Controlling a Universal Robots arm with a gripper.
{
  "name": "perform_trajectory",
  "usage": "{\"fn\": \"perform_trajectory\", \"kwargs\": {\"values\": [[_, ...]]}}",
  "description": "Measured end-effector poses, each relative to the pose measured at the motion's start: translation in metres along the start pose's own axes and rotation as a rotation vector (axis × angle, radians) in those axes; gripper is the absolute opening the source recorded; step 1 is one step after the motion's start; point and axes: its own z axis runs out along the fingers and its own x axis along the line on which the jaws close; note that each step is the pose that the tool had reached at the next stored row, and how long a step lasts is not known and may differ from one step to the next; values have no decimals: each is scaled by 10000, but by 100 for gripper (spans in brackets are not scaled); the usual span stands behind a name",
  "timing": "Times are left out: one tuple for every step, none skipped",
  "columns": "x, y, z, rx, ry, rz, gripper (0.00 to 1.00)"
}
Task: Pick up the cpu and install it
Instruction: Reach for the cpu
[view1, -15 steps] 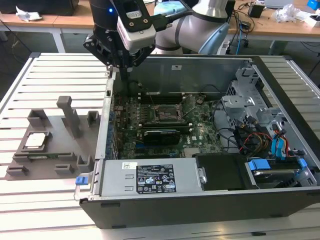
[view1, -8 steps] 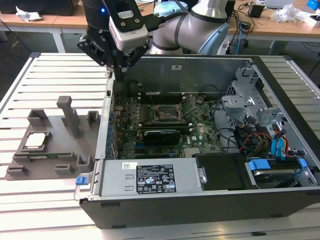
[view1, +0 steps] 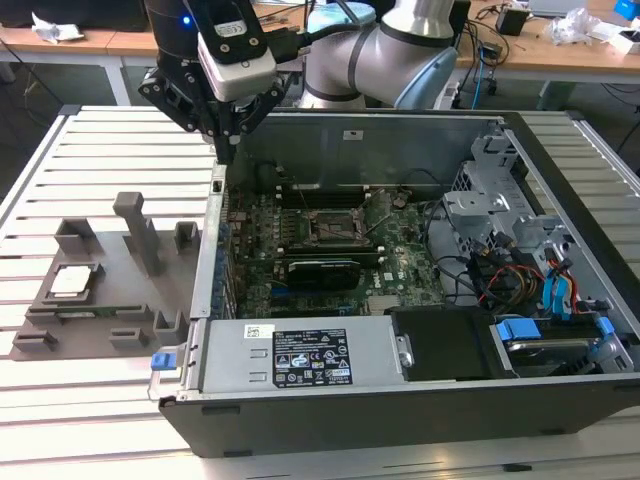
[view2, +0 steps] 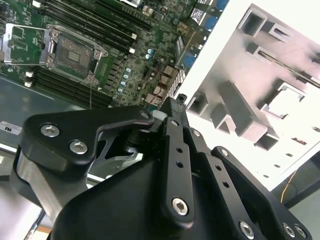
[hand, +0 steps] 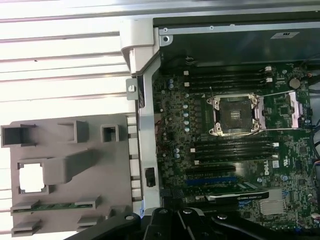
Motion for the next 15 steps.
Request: {"fn": "perform_trajectory", "kwargs": {"values": [[26,-2,-1,1,1,1,11],[49,-4,-1,0,0,0,11],[69,-5,-2,0,0,1,11],[82,-6,-2,0,0,0,11],[96,-7,-2,0,0,0,11],[106,-8,-2,0,0,0,11],[118,-9,-2,0,1,0,11],[141,-11,-3,0,0,0,11],[161,-12,-3,0,0,0,11],[176,-13,-3,0,0,0,11],[207,-15,-4,0,0,1,11],[230,-17,-4,1,0,1,11],[241,-18,-5,0,0,1,11],[253,-19,-5,0,1,0,11],[278,-21,-5,0,0,1,11]]}}
